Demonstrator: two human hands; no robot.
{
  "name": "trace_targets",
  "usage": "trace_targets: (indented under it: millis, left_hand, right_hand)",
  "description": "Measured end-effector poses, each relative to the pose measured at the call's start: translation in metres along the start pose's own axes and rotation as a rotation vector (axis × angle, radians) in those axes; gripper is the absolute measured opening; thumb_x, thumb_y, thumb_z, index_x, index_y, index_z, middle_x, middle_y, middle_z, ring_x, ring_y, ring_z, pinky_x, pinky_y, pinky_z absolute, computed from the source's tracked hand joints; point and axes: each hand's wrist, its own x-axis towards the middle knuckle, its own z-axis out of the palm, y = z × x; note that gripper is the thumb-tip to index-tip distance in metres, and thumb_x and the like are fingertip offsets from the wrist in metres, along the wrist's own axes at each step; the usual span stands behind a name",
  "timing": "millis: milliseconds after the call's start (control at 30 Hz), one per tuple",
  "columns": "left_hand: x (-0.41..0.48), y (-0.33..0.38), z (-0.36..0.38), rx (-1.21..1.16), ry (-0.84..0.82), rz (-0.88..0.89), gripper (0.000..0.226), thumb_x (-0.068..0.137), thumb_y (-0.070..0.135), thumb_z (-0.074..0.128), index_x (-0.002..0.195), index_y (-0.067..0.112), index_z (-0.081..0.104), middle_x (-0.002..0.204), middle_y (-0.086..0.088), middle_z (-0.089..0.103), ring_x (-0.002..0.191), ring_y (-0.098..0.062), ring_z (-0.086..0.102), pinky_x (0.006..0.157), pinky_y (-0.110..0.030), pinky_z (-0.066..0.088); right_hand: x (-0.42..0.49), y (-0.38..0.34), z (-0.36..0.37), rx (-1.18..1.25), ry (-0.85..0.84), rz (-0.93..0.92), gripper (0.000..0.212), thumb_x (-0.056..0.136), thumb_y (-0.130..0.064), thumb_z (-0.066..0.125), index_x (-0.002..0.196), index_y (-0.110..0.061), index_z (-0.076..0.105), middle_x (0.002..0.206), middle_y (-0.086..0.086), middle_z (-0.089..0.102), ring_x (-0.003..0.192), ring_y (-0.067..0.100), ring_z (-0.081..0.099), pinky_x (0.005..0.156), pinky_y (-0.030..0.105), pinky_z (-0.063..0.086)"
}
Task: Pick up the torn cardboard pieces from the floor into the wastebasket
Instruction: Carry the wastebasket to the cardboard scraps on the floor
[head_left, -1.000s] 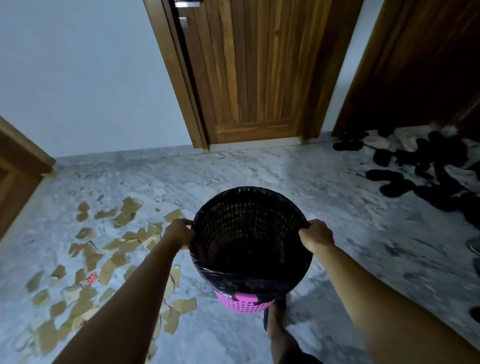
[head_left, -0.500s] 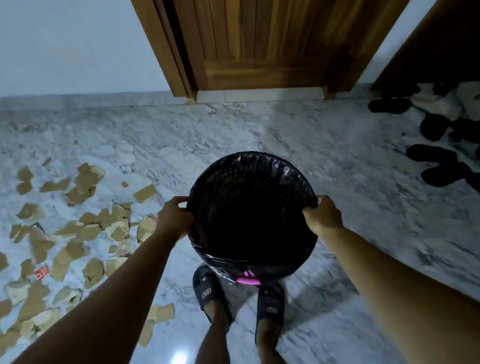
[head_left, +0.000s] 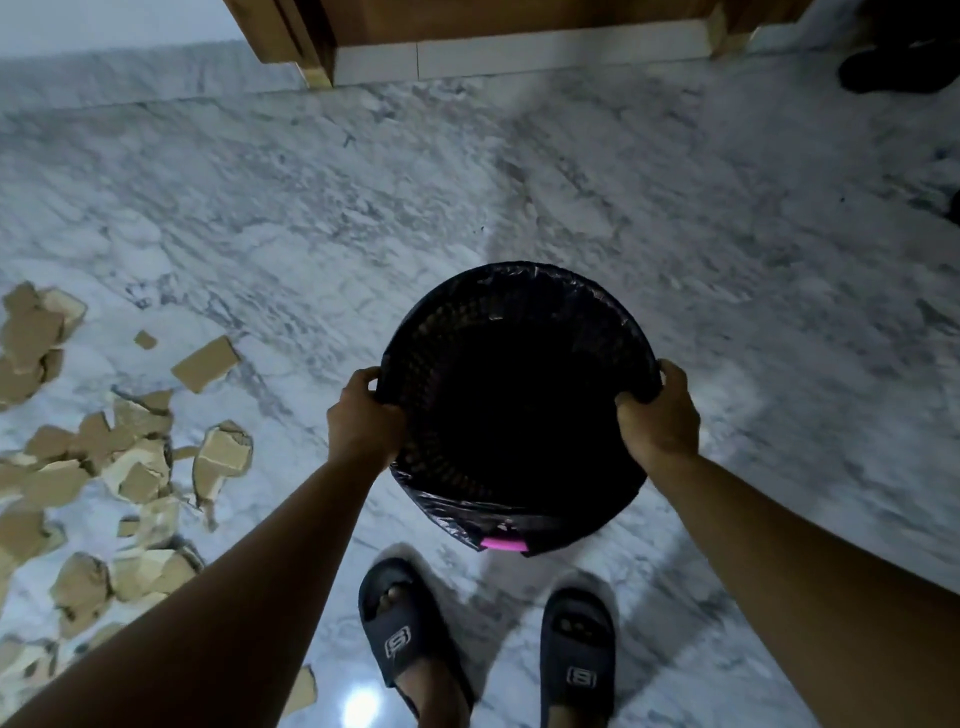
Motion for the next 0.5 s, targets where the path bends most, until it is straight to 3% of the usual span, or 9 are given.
trace_targets:
  millis: [100, 200, 333, 500]
  left_hand:
    - [0.004, -0.004, 0.002, 0.039, -0.055, -0.026, 0.058, 0.085, 0.011, 0.048, 0.141, 0.028, 0.048, 0.117, -0.009, 0.068, 0.101, -0.030, 0.064, 0.079, -0.035, 0.053]
    - [0.001, -0.002, 0.002, 0.044, -0.079, -0.046, 0.060, 0.083, 0.015, 0.049, 0.140, 0.033, 0.047, 0.115, -0.008, 0.068, 0.107, -0.034, 0.062, 0.093, -0.045, 0.054]
    - [0.000, 0.006, -0.001, -0.013, -0.053, -0.075, 0.059, 0.084, 0.012, 0.048, 0.141, 0.029, 0.048, 0.116, -0.008, 0.067, 0.106, -0.033, 0.062, 0.092, -0.042, 0.053]
    - [-0.006, 0.002, -0.006, -0.006, -0.100, -0.089, 0.059, 0.084, 0.030, 0.057, 0.142, 0.028, 0.045, 0.122, -0.006, 0.067, 0.109, -0.030, 0.063, 0.096, -0.046, 0.053]
  right_hand:
    - [-0.005, -0.001, 0.016, -0.023, 0.028, -0.051, 0.075, 0.090, -0.013, 0.057, 0.156, -0.024, 0.023, 0.143, 0.021, 0.045, 0.122, 0.047, 0.052, 0.098, 0.059, 0.050]
    - [-0.009, -0.005, 0.021, -0.067, 0.051, -0.020, 0.077, 0.092, -0.015, 0.056, 0.158, -0.026, 0.018, 0.150, 0.022, 0.035, 0.129, 0.049, 0.044, 0.102, 0.060, 0.045]
    - [-0.009, -0.014, 0.017, -0.022, 0.082, -0.066, 0.066, 0.089, -0.017, 0.052, 0.151, -0.024, 0.033, 0.139, 0.022, 0.047, 0.119, 0.047, 0.054, 0.095, 0.057, 0.051]
    - [-0.010, -0.013, 0.003, -0.101, 0.028, -0.179, 0.069, 0.087, -0.017, 0.050, 0.152, -0.029, 0.034, 0.144, 0.013, 0.048, 0.124, 0.040, 0.054, 0.098, 0.054, 0.053]
